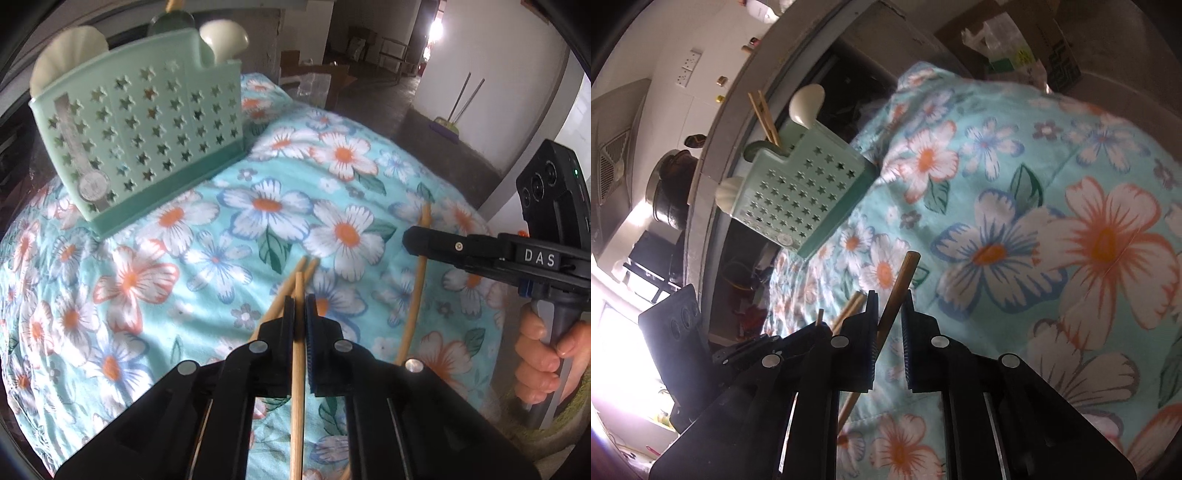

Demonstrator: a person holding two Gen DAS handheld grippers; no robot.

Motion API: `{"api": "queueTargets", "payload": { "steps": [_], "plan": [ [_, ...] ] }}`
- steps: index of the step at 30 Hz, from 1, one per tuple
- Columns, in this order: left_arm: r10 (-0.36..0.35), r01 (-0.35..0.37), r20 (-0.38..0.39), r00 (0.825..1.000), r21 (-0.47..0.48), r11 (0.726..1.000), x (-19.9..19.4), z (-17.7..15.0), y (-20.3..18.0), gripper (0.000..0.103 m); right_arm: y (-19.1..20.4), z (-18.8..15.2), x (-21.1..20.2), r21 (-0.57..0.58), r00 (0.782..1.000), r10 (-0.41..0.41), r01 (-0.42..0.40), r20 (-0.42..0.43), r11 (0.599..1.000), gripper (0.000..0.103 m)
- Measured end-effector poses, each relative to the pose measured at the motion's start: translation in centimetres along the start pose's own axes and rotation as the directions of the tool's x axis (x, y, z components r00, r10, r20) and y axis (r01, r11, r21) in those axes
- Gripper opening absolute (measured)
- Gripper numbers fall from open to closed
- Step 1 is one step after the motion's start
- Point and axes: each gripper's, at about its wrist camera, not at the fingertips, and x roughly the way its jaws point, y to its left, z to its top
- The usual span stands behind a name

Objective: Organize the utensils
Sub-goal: 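Lower the left gripper's chopstick into the caddy and release it while the right gripper carries its chopstick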

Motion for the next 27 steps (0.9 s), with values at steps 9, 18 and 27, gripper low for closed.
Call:
{"api": "queueTargets", "payload": {
  "steps": [9,18,27],
  "plan": [
    [-0.042,0.051,0.184,0.982,-0.046,0.998,-7.1,1.0,0.4,0.005,4.1,0.6,-3.6,-0.135,0.994,0.011,0.003,0.109,0.991,0.008],
    [-0.029,0.056,0.332,0.943,-0.071,0.996,-13.3,1.0,0.6,0.005,6.2,0.3,-5.7,-0.213,0.986,0.043,-0.007,0.162,0.977,0.006],
    [-0.017,0.060,0.441,0.898,-0.083,0.995,-16.9,1.6,0.9,0.005,7.0,0.7,-6.8,-0.236,0.978,0.083,-0.036,0.194,0.971,0.005]
  ]
}}
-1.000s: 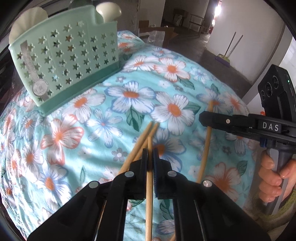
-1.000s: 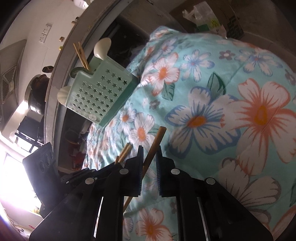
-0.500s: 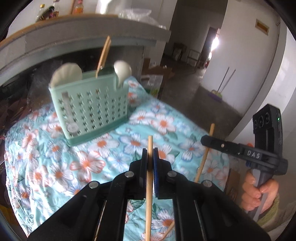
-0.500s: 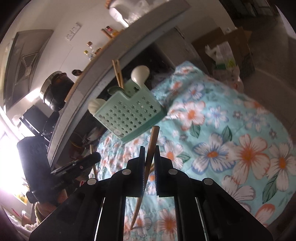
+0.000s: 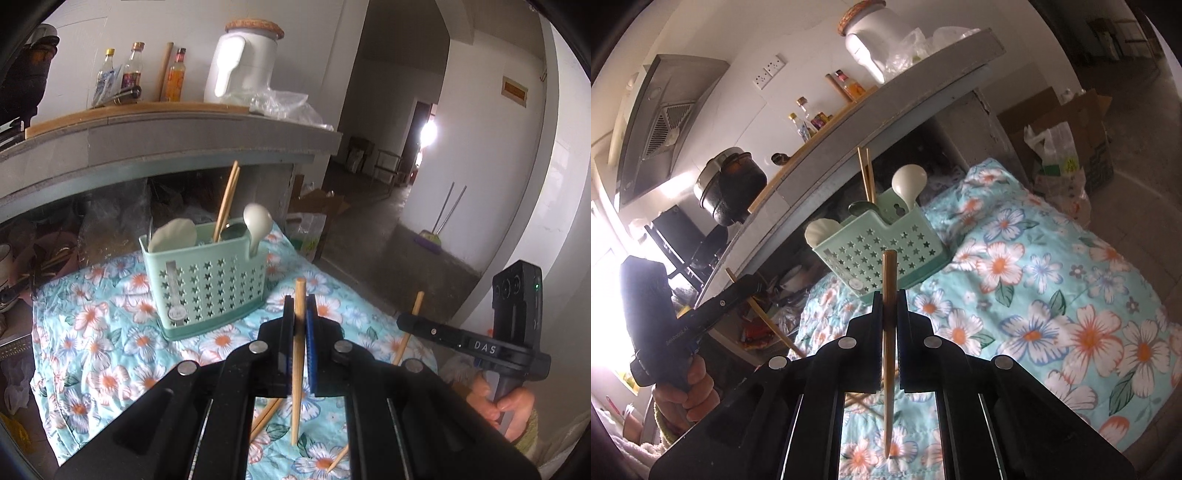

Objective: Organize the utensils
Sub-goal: 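Lower the left gripper's chopstick into the caddy and release it while the right gripper carries its chopstick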

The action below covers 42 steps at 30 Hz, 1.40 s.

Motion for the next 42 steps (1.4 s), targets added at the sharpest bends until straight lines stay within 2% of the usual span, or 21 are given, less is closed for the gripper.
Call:
{"api": "queueTargets", "payload": {
  "steps": [8,11,14,17,19,24,27,29,33,36,38,42],
  "plan": [
    [0.005,-0.003,0.112,0.994,-0.016,1.000,-1.9,2.2,0.6,0.005,-0.1,0.4,-0.4,0.010,1.000,0.018,-0.018,0.008,1.000,0.005],
    [0.016,-0.013,0.171,0.985,-0.015,1.000,-2.7,3.6,0.7,0.005,-0.2,0.5,-0.4,0.015,1.000,0.016,-0.016,0.008,1.000,0.005],
    [0.031,-0.030,0.251,0.967,-0.008,1.000,-3.9,5.4,0.8,0.005,-0.6,0.5,-0.3,0.033,1.000,0.023,-0.023,0.003,0.999,0.005],
    [0.063,-0.067,0.341,0.938,0.000,0.998,-5.1,7.5,0.8,0.005,-0.7,0.4,-0.2,0.042,1.000,0.021,-0.021,-0.007,0.999,0.005],
    [0.083,-0.093,0.404,0.911,0.005,0.996,-5.7,9.2,1.0,0.005,-0.8,0.4,-0.1,0.045,1.000,0.018,-0.017,-0.012,0.999,0.005],
    [0.172,-0.215,0.521,0.836,0.023,0.976,-5.4,12.1,1.2,0.005,-0.7,0.4,0.2,0.047,1.000,0.010,-0.009,-0.015,0.999,0.005],
    [0.203,-0.258,0.556,0.806,0.020,0.966,-4.1,13.4,1.9,0.005,-0.8,0.3,0.5,0.048,1.000,0.006,-0.004,-0.025,0.999,0.005],
    [0.218,-0.275,0.566,0.795,0.016,0.961,-2.7,14.3,2.5,0.005,-0.8,0.3,0.6,0.048,1.000,0.002,-0.001,-0.030,0.999,0.005],
    [0.248,-0.321,0.568,0.785,0.030,0.946,-0.1,15.2,3.2,0.005,-1.0,0.5,0.9,0.050,0.999,-0.003,0.005,-0.034,0.999,0.005],
    [0.260,-0.331,0.539,0.801,0.037,0.943,2.5,15.5,3.9,0.005,-1.2,0.5,1.1,0.050,0.999,-0.008,0.010,-0.040,0.999,0.005],
    [0.280,-0.351,0.523,0.805,0.040,0.935,4.1,15.4,4.5,0.005,-1.4,0.5,1.2,0.053,0.999,-0.009,0.011,-0.044,0.999,0.005],
    [0.315,-0.367,0.459,0.831,0.026,0.930,6.9,14.7,6.0,0.005,-1.7,0.5,1.2,0.058,0.999,-0.012,0.015,-0.047,0.998,0.005]
  ]
}}
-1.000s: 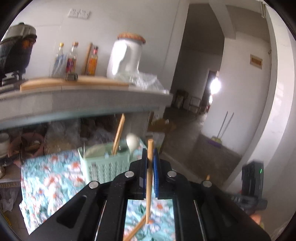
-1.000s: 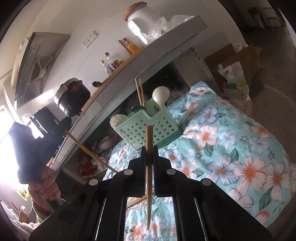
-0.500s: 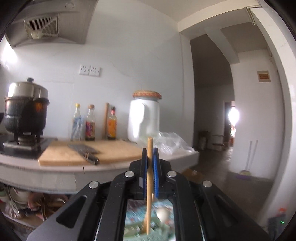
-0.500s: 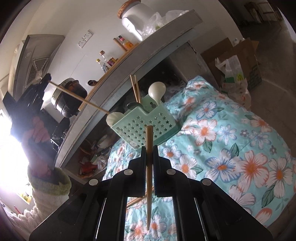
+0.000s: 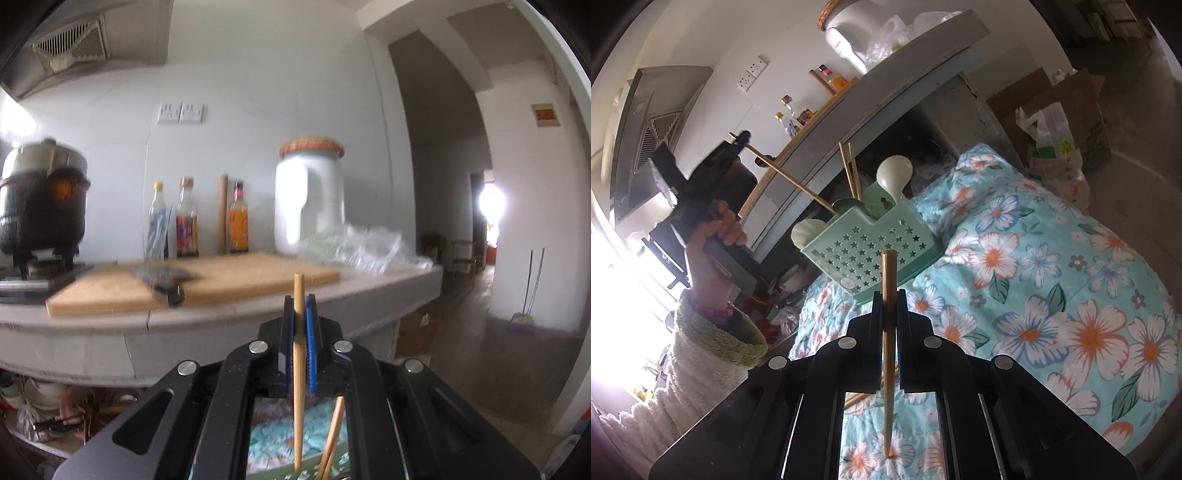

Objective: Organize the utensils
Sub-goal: 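Lower the left gripper's chopstick into the caddy and release it while the right gripper carries its chopstick, then lower the right gripper's chopstick into the caddy and open the right gripper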

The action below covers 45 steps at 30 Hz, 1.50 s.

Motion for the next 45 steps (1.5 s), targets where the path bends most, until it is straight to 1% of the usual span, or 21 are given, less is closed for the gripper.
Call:
{"api": "queueTargets", "payload": {
  "steps": [5,9,10,11,13,15,21,23,25,28,32,35,37,39,41,45],
  "plan": [
    [-0.001,-0.005,-0.100,0.995,-0.053,0.999,1.9,-2.3,1.2,0.006,-0.4,-0.1,0.3,0.007,1.000,-0.006,0.006,-0.008,1.000,0.005],
    [-0.012,0.001,-0.127,0.992,-0.088,0.996,2.0,-3.4,2.1,0.007,-0.3,0.0,0.4,0.003,1.000,-0.009,0.009,-0.011,1.000,0.005],
    [-0.013,0.001,-0.128,0.992,-0.090,0.996,1.8,-3.5,2.2,0.013,-0.3,0.0,0.4,0.000,1.000,-0.009,0.009,-0.011,1.000,0.005],
    [-0.013,0.001,-0.128,0.992,-0.092,0.996,1.6,-3.5,2.2,0.023,-0.2,0.0,0.4,-0.002,1.000,-0.011,0.011,-0.011,1.000,0.005],
    [-0.011,-0.001,-0.118,0.993,-0.102,0.995,0.9,-3.6,2.5,0.034,0.0,0.1,0.3,-0.009,1.000,-0.013,0.013,-0.008,1.000,0.005],
    [-0.014,0.002,-0.111,0.994,-0.106,0.994,0.3,-3.6,2.7,0.038,0.3,0.1,0.3,-0.016,1.000,-0.017,0.016,-0.005,1.000,0.005],
    [-0.024,0.012,-0.077,0.997,-0.152,0.988,-3.8,-3.8,3.4,0.059,1.5,0.8,0.0,-0.055,1.000,-0.012,0.013,0.014,0.998,0.005],
    [-0.022,0.007,-0.085,0.996,-0.172,0.985,-5.5,-4.3,3.9,0.066,2.4,1.5,-0.4,-0.088,0.999,-0.004,0.007,0.034,0.996,0.005],
    [-0.012,-0.007,-0.107,0.994,-0.179,0.984,-7.0,-5.1,4.3,0.070,3.3,2.3,-0.4,-0.120,0.999,0.006,0.001,0.051,0.993,0.005],
    [-0.003,-0.024,-0.138,0.990,-0.188,0.982,-9.3,-6.8,4.9,0.079,5.4,4.2,-0.5,-0.187,0.995,0.015,0.003,0.094,0.982,0.005],
    [0.012,-0.055,-0.195,0.981,-0.215,0.975,-12.1,-10.4,5.7,0.091,8.2,7.3,-0.4,-0.274,0.984,0.027,0.023,0.175,0.961,0.005],
    [0.031,-0.091,-0.255,0.966,-0.230,0.969,-13.5,-13.5,6.0,0.096,10.2,9.3,0.0,-0.319,0.974,0.041,0.034,0.225,0.947,0.005],
    [0.054,-0.126,-0.294,0.954,-0.229,0.965,-14.4,-15.5,6.1,0.097,11.8,11.0,0.3,-0.351,0.963,0.057,0.040,0.262,0.936,0.005],
    [0.064,-0.141,-0.312,0.948,-0.231,0.963,-15.0,-16.9,6.2,0.097,13.2,12.4,0.7,-0.378,0.954,0.076,0.041,0.289,0.925,0.005],
    [0.055,-0.136,-0.333,0.941,-0.227,0.964,-15.5,-18.2,6.0,0.097,14.4,13.6,1.1,-0.399,0.945,0.091,0.044,0.314,0.916,0.005],
    [0.056,-0.127,-0.366,0.929,-0.172,0.977,-16.2,-20.3,5.4,0.097,16.8,15.6,2.7,-0.431,0.919,0.106,0.075,0.381,0.899,0.005]
  ]
}}
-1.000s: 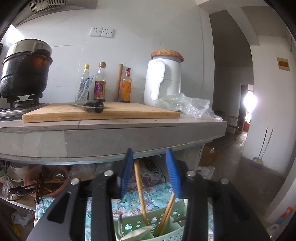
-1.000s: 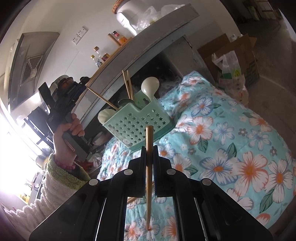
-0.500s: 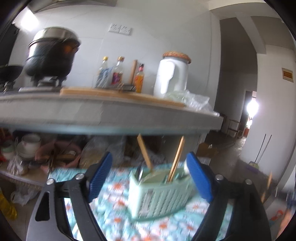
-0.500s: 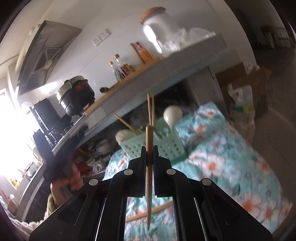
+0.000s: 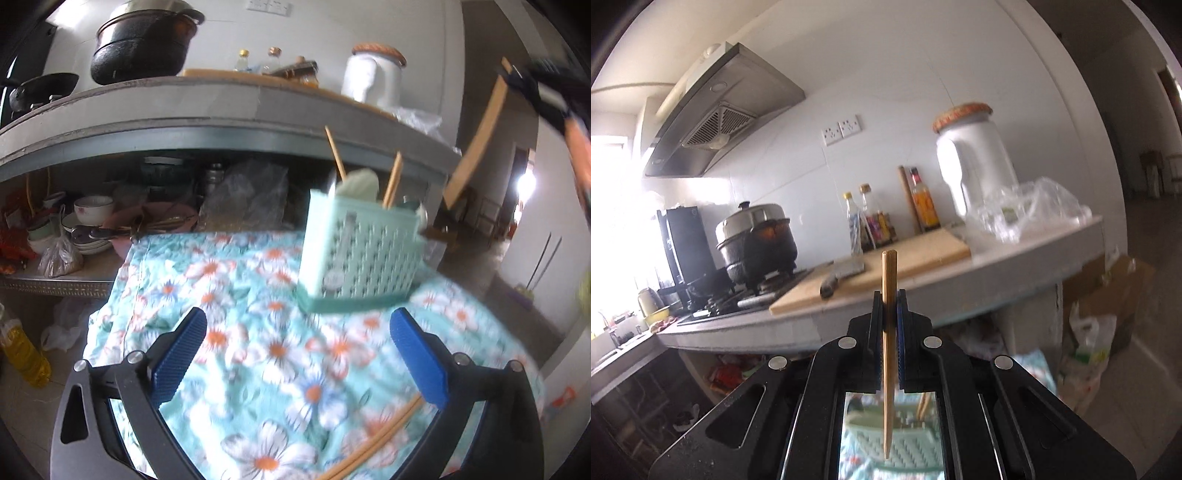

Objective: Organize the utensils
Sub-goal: 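Lower the right gripper's chopstick into the caddy and open the right gripper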

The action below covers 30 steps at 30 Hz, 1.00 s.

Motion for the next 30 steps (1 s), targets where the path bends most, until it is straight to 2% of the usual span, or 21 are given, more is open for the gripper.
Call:
{"api": "queueTargets", "payload": {
  "steps": [4,9,12,15,18,19,20,22,23,25,30],
  "plan": [
    [-0.015,0.015,-0.026,1.000,0.011,1.000,0.2,-1.4,-0.2,0.097,0.8,0.0,3.1,-0.039,0.999,-0.028,0.030,0.037,0.999,0.005],
    [-0.023,0.023,-0.036,0.999,0.010,1.000,0.1,-2.0,-0.1,0.097,1.1,-2.1,7.4,-0.081,0.997,-0.073,0.072,0.000,0.994,0.005],
    [-0.026,0.026,-0.041,0.999,0.011,1.000,0.2,-2.1,0.1,0.097,0.7,-4.1,9.6,-0.097,0.993,-0.103,0.098,-0.051,0.990,0.005],
    [-0.022,0.023,-0.046,0.999,0.013,1.000,0.2,-2.1,0.3,0.097,0.5,-6.2,11.4,-0.104,0.985,-0.093,0.078,-0.146,0.992,0.005],
    [-0.019,0.019,-0.050,0.999,0.004,1.000,0.3,-2.2,0.6,0.097,0.2,-8.0,12.9,-0.125,0.959,-0.094,0.063,-0.266,0.990,0.008],
    [-0.018,0.018,-0.053,0.998,0.001,1.000,0.3,-2.2,0.6,0.097,0.2,-8.4,13.0,-0.130,0.953,-0.100,0.065,-0.286,0.989,0.016],
    [-0.018,0.018,-0.055,0.998,-0.001,1.000,0.3,-2.2,0.7,0.097,0.0,-8.5,12.9,-0.131,0.949,-0.107,0.070,-0.297,0.989,0.029],
    [-0.015,0.015,-0.059,0.998,-0.002,1.000,0.4,-2.3,0.7,0.097,-0.3,-8.2,12.2,-0.133,0.951,-0.117,0.082,-0.287,0.988,0.045],
    [-0.014,0.014,-0.060,0.998,-0.001,1.000,0.4,-2.3,0.6,0.097,-0.5,-7.9,11.6,-0.133,0.954,-0.121,0.088,-0.274,0.987,0.050],
    [-0.013,0.013,-0.064,0.998,-0.001,1.000,0.4,-2.3,0.5,0.097,-0.8,-7.2,10.5,-0.129,0.959,-0.132,0.102,-0.250,0.986,0.058],
    [-0.004,0.003,-0.072,0.997,-0.006,1.000,0.3,-2.2,0.3,0.097,-2.2,-5.2,5.5,-0.068,0.978,-0.119,0.109,-0.170,0.992,0.061]
  ]
}}
